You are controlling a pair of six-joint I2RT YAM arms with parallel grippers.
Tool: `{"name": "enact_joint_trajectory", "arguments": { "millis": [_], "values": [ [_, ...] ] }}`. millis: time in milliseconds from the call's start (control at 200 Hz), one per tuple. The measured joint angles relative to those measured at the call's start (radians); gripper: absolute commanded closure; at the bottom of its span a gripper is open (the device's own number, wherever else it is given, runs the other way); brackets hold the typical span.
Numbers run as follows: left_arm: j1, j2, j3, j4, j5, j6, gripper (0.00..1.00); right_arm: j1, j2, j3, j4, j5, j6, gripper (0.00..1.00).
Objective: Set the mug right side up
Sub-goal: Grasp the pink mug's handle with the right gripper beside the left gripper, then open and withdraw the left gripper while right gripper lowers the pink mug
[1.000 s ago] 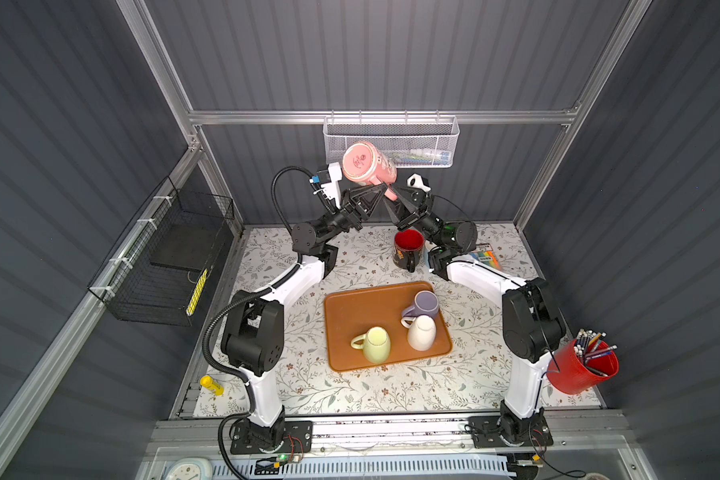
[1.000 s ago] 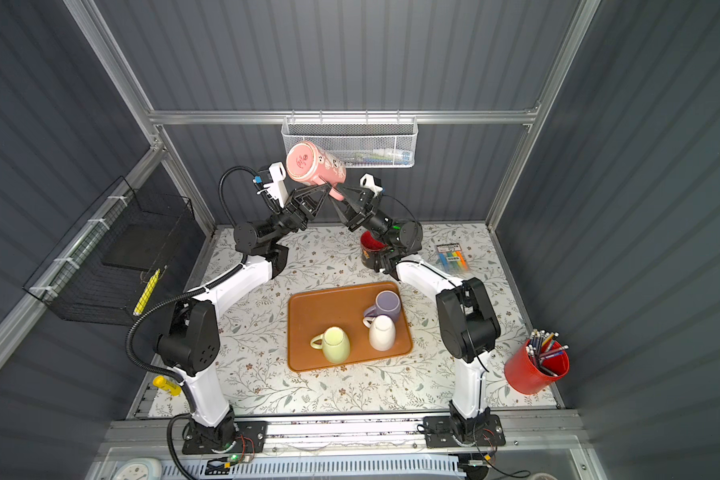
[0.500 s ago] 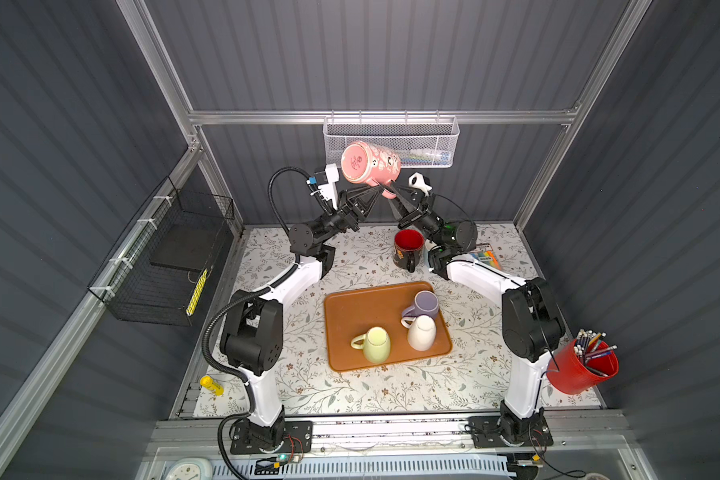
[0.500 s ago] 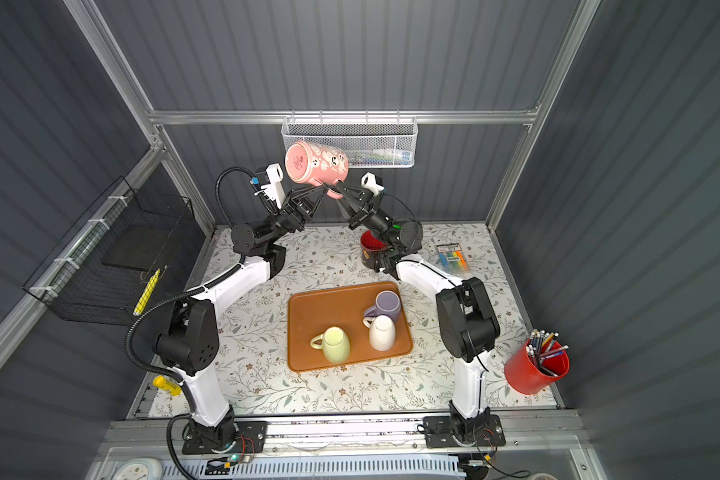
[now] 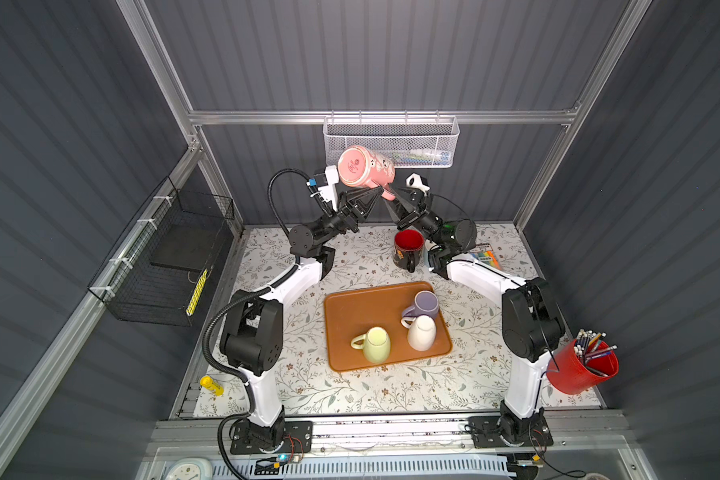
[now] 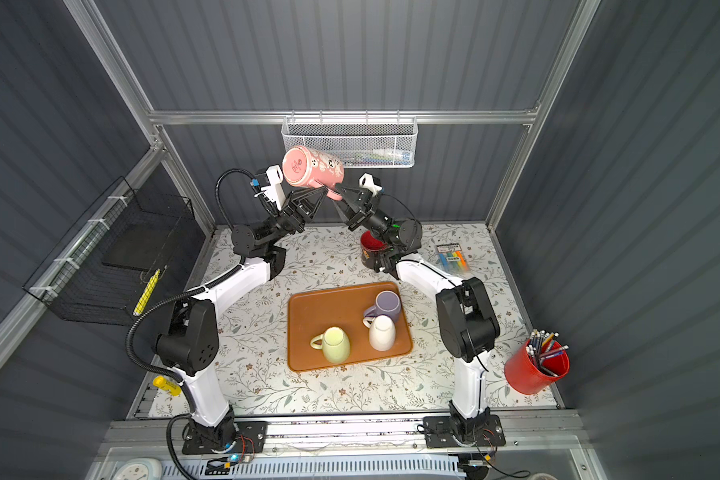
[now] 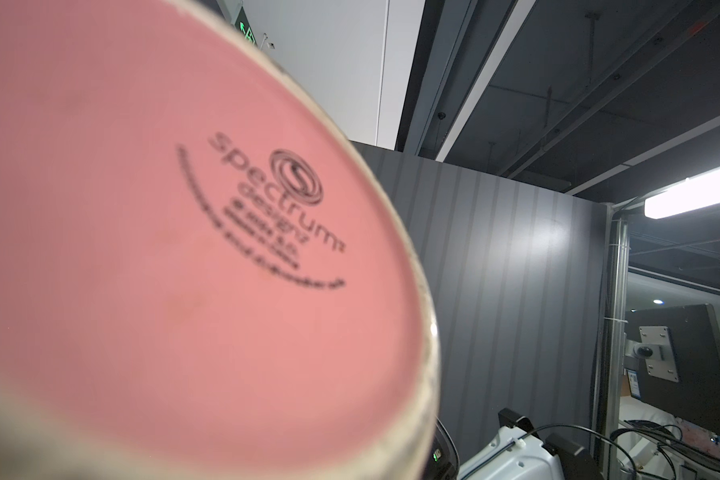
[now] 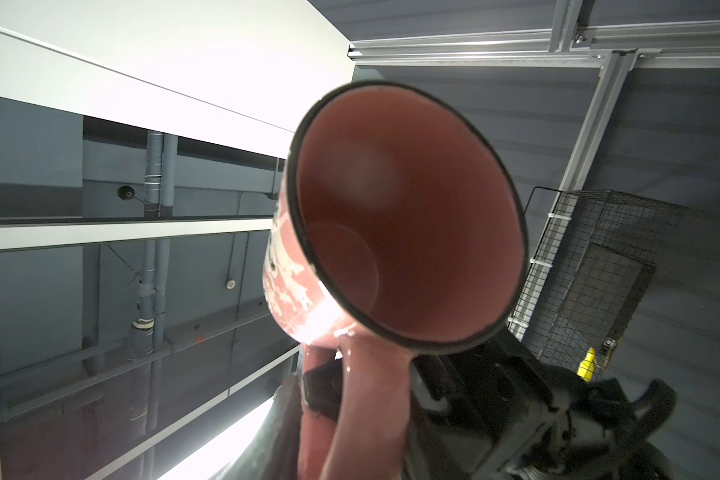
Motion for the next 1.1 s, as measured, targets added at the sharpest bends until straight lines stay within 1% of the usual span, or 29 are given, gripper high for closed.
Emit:
{"name": "enact_joint_trajectory", "arguments": {
  "millis": [110, 235, 565, 725, 871, 1101],
  "values": [
    [-0.003, 0.000, -0.006, -0.006, 0.002, 0.000, 1.00, 0.005, 0.002, 0.005, -0.005, -0.011, 0.000, 0.56],
    [-0.003, 0.000, -0.020, -0.011, 0.005, 0.000, 1.00, 0.010, 0.003, 0.014, -0.014, -0.020, 0.000, 0.57],
    [-0.003, -0.001, -0.039, -0.011, 0.013, 0.001, 1.00, 0.013, 0.006, 0.022, -0.010, -0.006, 0.000, 0.74],
    [-0.002, -0.005, -0.049, -0.010, 0.016, 0.004, 1.00, 0.012, 0.008, 0.023, 0.008, 0.011, 0.000, 0.86],
    [-0.002, -0.006, -0.049, -0.010, 0.016, 0.008, 1.00, 0.012, 0.009, 0.023, 0.013, 0.014, 0.000, 1.00],
    [-0.002, -0.010, -0.055, -0.011, 0.019, 0.011, 1.00, 0.012, 0.009, 0.023, 0.017, 0.008, 0.000, 1.00]
  ]
}}
